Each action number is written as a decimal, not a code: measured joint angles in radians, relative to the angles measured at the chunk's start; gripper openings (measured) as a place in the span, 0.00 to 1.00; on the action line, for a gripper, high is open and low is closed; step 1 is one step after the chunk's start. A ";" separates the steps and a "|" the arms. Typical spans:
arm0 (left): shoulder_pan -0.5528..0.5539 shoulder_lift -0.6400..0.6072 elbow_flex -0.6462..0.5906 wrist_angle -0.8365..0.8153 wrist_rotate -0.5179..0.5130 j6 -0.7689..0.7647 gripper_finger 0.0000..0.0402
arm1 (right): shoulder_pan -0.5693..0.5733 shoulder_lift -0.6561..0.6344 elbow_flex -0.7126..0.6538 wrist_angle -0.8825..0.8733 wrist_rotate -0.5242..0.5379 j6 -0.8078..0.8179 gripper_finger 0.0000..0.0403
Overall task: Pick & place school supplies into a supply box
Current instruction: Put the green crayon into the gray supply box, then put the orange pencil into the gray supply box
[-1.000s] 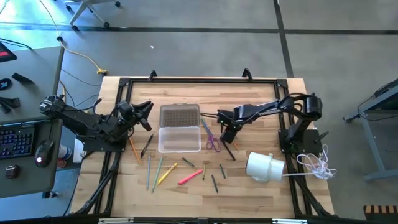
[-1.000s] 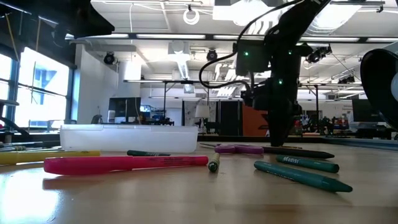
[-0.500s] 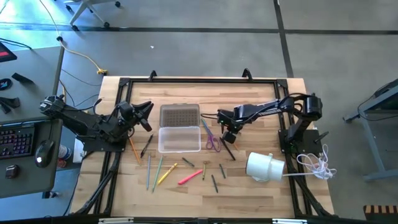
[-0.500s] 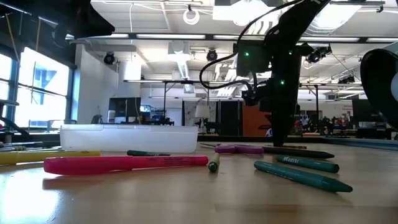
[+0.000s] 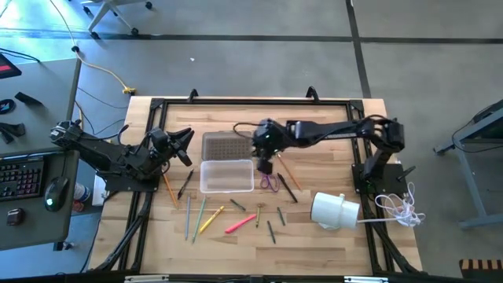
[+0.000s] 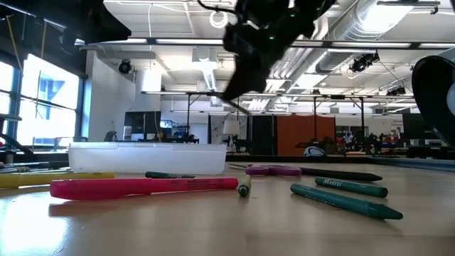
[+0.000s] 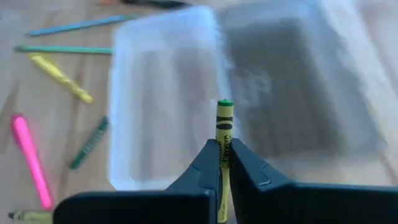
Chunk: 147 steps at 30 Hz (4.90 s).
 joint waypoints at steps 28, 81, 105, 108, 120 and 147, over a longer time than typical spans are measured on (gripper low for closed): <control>0.000 0.000 0.000 -0.002 -0.001 0.000 0.28 | 0.102 0.461 0.465 -0.309 0.082 -0.148 0.24; 0.000 0.000 0.000 -0.045 0.114 -0.049 0.28 | -0.011 0.077 -0.251 -0.309 0.242 0.388 0.21; 0.000 0.000 0.000 -0.046 0.104 -0.049 0.28 | 0.072 0.102 0.228 -0.193 0.141 0.029 0.01; 0.000 0.000 0.000 -0.048 0.082 -0.049 0.28 | 0.100 0.139 0.236 -0.070 0.032 0.027 0.01; 0.000 0.000 0.000 -0.049 0.078 -0.049 0.28 | 0.154 0.240 0.235 0.171 0.096 -0.131 0.00; 0.000 0.000 0.000 -0.057 0.080 -0.049 0.28 | 0.113 0.312 0.233 0.107 0.086 -0.129 0.12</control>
